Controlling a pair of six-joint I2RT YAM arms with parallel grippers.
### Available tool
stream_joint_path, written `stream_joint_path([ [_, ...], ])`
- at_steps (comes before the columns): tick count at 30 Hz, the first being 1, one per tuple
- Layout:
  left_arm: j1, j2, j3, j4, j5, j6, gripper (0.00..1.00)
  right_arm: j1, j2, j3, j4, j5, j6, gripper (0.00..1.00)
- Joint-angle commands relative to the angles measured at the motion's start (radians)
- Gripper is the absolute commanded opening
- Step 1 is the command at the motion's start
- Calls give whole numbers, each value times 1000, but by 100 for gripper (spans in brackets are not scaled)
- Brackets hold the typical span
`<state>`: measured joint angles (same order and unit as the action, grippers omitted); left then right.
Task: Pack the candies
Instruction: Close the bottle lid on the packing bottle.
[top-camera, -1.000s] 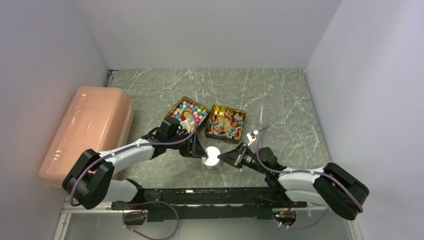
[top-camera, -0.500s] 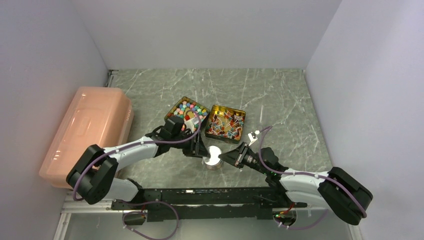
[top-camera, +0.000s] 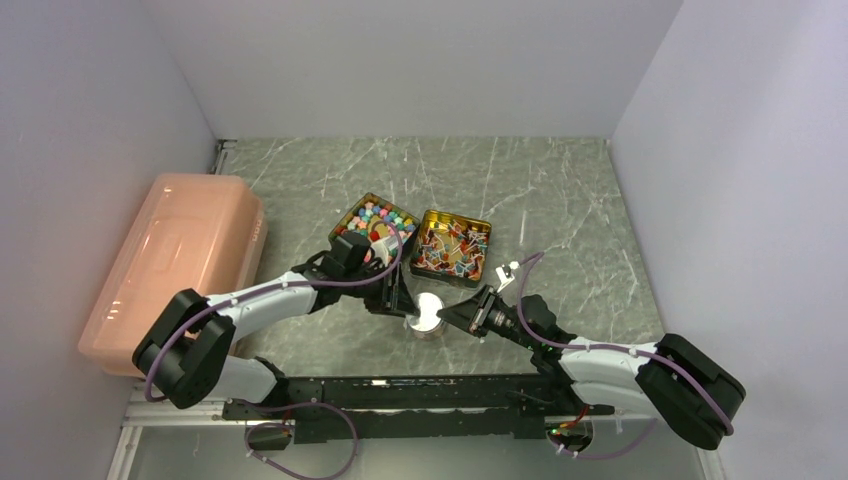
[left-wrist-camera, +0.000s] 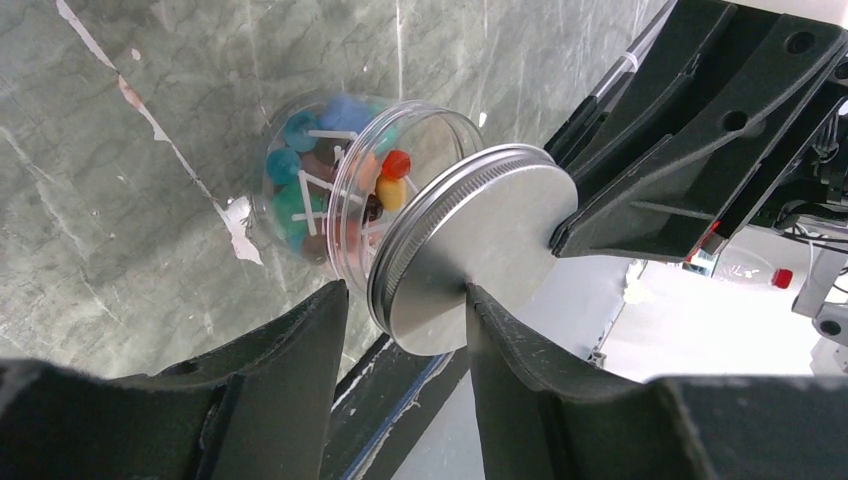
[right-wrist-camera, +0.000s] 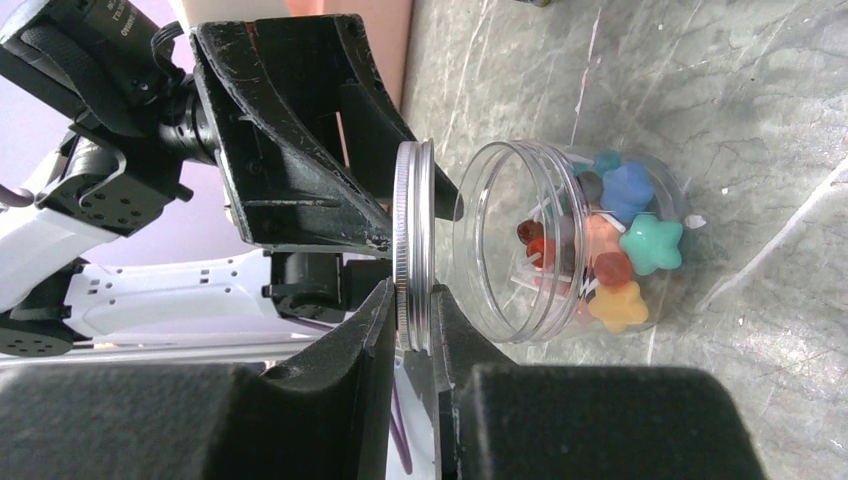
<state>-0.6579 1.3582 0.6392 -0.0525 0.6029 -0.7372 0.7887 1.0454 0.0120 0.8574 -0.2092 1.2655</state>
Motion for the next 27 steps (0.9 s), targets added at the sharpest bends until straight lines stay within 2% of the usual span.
stream_joint_path([
  [1,-6,-17,44,-30,-23,31,52,-3,-9,-111,21,26,-3,17],
  [13,-23,19,87,-73,-30,45,51,-3,-24,-113,-42,47,-10,20],
  [27,-35,60,103,-71,-26,45,50,-3,-35,-109,-100,75,-3,33],
])
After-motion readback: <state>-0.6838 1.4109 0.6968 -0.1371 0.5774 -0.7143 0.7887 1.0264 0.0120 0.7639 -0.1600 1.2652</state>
